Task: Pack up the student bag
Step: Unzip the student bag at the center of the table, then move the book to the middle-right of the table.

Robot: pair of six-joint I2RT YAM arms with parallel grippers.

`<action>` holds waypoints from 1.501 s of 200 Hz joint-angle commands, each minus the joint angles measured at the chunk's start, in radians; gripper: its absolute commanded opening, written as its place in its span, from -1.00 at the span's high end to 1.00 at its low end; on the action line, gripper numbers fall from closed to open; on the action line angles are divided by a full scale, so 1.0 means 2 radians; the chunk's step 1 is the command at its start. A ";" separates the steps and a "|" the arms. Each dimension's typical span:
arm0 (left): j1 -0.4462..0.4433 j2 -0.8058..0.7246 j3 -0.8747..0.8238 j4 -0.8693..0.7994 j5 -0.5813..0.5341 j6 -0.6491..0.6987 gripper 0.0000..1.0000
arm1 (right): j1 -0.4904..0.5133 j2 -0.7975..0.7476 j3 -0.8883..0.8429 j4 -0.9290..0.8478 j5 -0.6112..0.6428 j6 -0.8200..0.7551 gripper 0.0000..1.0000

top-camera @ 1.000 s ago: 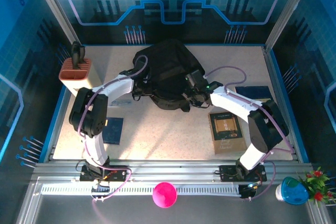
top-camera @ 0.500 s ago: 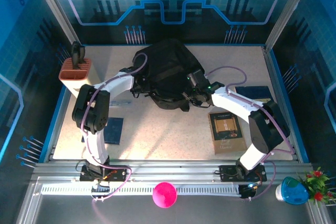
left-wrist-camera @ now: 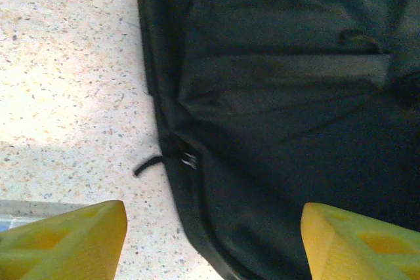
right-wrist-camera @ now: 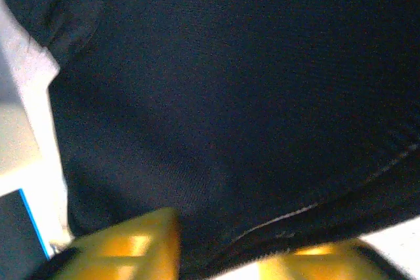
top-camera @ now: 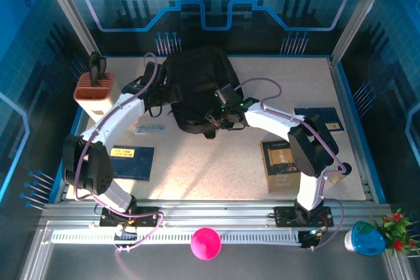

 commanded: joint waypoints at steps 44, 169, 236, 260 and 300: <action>0.001 -0.008 -0.014 0.031 0.145 -0.012 -0.50 | -0.016 -0.125 -0.055 -0.016 0.077 -0.111 -0.49; -0.097 0.083 0.033 0.072 0.212 -0.052 -0.44 | -0.138 -0.209 -0.153 -0.133 0.121 -0.196 -1.00; -0.125 0.078 0.036 0.086 0.189 -0.057 -0.71 | -0.143 -0.240 -0.277 -0.091 0.085 -0.075 -0.94; -0.128 0.077 0.037 0.087 0.187 -0.056 -0.81 | -0.150 -0.220 -0.288 -0.061 0.068 -0.057 -0.92; -0.131 0.082 0.043 0.091 0.206 -0.069 -0.99 | -0.164 -0.163 -0.273 0.005 0.054 -0.047 -0.84</action>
